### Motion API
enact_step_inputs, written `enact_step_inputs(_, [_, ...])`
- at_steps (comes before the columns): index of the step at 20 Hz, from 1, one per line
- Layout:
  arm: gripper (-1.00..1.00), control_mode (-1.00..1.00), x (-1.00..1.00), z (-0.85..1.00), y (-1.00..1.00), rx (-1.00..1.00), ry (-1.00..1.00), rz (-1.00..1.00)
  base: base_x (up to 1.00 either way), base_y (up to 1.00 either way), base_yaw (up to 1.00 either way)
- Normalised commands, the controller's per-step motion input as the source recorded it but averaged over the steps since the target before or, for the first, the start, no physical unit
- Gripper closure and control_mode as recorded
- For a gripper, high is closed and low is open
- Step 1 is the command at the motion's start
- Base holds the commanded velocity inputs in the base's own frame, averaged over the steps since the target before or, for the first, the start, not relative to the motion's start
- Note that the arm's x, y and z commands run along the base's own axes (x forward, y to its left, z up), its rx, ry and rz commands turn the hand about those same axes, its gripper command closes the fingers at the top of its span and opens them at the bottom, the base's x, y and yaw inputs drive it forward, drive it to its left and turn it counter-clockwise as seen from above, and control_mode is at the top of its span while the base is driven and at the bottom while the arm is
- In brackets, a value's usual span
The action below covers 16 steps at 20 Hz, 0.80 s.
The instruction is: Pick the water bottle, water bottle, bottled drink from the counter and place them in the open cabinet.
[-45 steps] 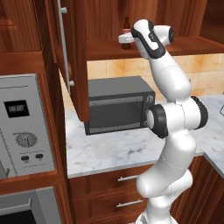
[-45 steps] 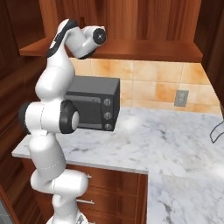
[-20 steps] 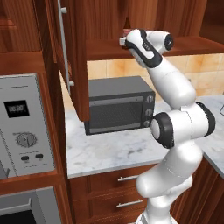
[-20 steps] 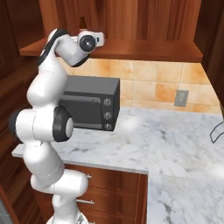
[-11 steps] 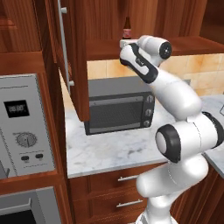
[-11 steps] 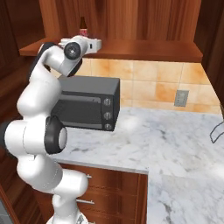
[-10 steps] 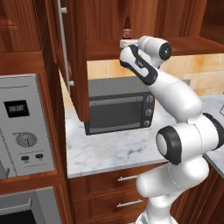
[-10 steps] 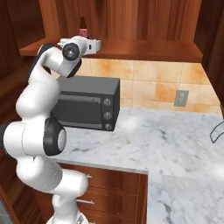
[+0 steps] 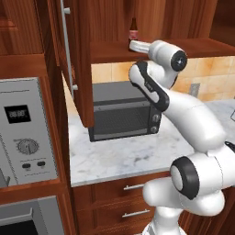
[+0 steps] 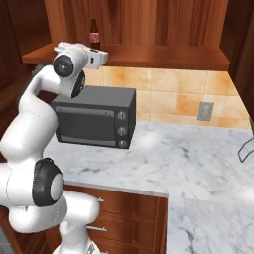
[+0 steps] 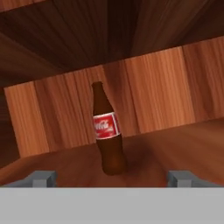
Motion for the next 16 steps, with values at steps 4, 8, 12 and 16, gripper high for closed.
enact_step_inputs(4, [-1.0, -1.0, -0.71, 0.05, -0.11, 0.03, 0.0, 0.0, 0.0, 0.0, 0.0])
enact_step_inputs(8, [-1.0, -1.0, -0.72, 0.01, -0.13, 0.02, 0.11, 0.0, 0.0, 0.0, 0.0])
enact_step_inputs(12, [-1.0, -1.0, -0.74, 0.0, -0.13, 0.0, 0.22, -0.03, 0.0, 0.0, 0.0])
enact_step_inputs(16, [-1.0, -1.0, -0.71, 0.0, -0.14, 0.0, 0.34, -0.06, 0.0, 0.0, 0.0])
